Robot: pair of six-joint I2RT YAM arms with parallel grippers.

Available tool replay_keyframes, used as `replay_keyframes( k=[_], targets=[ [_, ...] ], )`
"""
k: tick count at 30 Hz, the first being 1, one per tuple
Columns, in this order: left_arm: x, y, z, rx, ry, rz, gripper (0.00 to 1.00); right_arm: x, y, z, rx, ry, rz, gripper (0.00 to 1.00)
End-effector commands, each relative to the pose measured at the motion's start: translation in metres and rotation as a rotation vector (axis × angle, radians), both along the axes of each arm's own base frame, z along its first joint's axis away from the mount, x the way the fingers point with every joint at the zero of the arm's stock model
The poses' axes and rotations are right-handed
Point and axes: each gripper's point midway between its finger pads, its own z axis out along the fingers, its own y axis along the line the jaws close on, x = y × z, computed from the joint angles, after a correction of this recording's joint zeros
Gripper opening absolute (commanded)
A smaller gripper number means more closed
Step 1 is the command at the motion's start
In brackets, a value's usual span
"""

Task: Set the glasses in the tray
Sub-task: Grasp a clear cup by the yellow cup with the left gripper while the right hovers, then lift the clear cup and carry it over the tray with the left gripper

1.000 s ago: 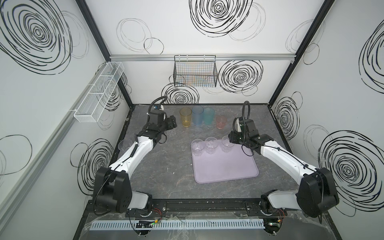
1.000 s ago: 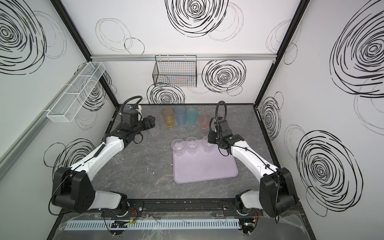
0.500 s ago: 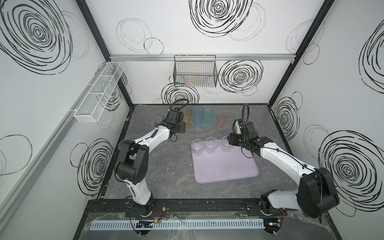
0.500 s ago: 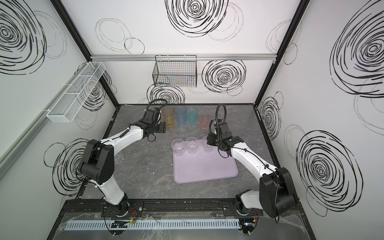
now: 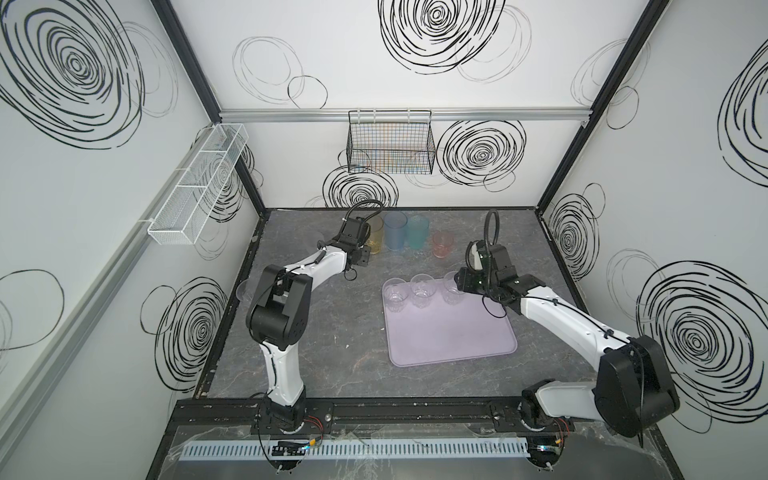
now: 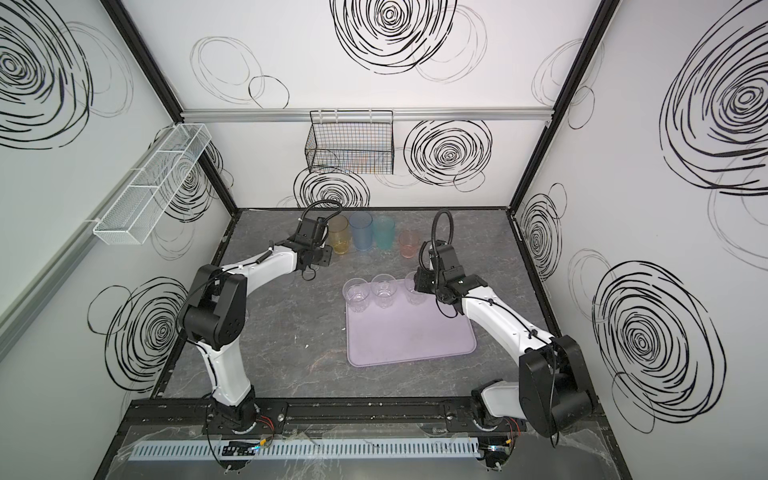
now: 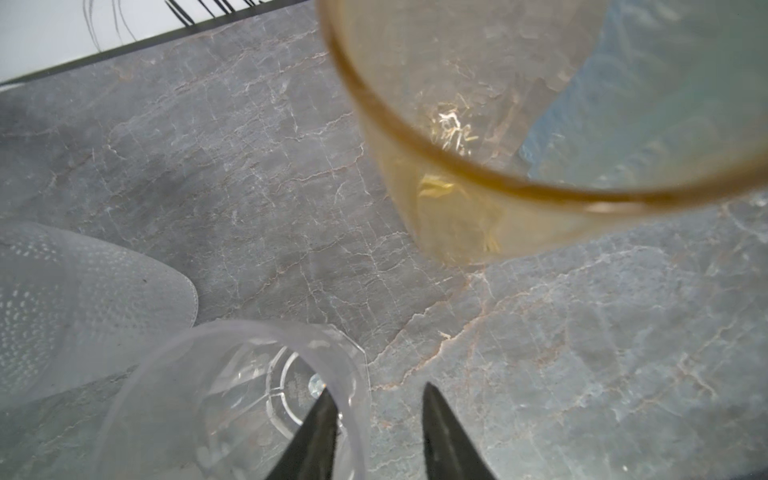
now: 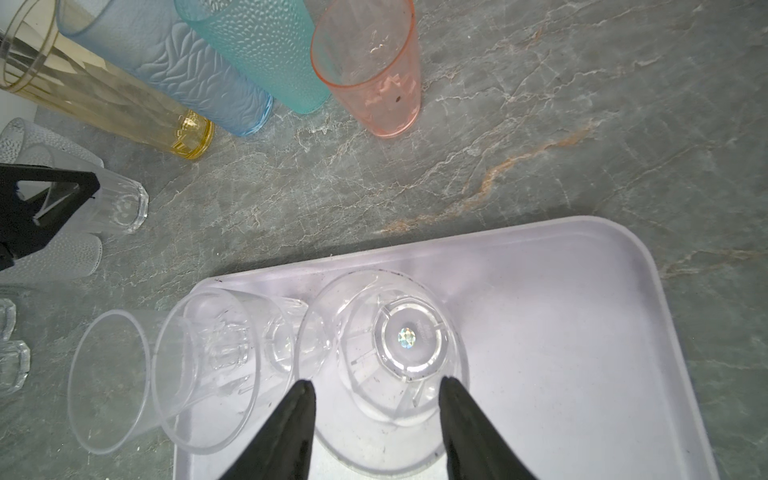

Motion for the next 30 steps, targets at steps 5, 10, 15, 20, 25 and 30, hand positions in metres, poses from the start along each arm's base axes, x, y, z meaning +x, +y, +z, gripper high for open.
replay_keyframes(
  k=[5, 10, 15, 20, 25, 30],
  targets=[
    [-0.005, -0.002, 0.027, 0.064, -0.036, -0.022, 0.18, -0.002, 0.009, 0.035, 0.017, -0.079, -0.013, 0.53],
    [-0.019, -0.012, 0.045, 0.071, -0.052, -0.039, 0.12, -0.014, 0.018, 0.040, 0.022, -0.088, -0.020, 0.53],
    [-0.036, -0.025, 0.076, 0.060, -0.114, -0.059, 0.09, -0.021, 0.030, 0.047, 0.001, -0.100, -0.004, 0.53],
    [-0.061, -0.027, 0.108, 0.019, -0.152, -0.062, 0.08, -0.024, 0.029, 0.048, -0.006, -0.106, -0.011, 0.53],
    [-0.100, -0.047, 0.163, -0.044, -0.247, -0.127, 0.08, -0.023, 0.027, 0.048, -0.025, -0.122, -0.003, 0.53],
    [-0.147, -0.098, 0.181, -0.147, -0.259, -0.260, 0.08, -0.027, 0.022, 0.048, -0.032, -0.110, 0.002, 0.54]
  ],
)
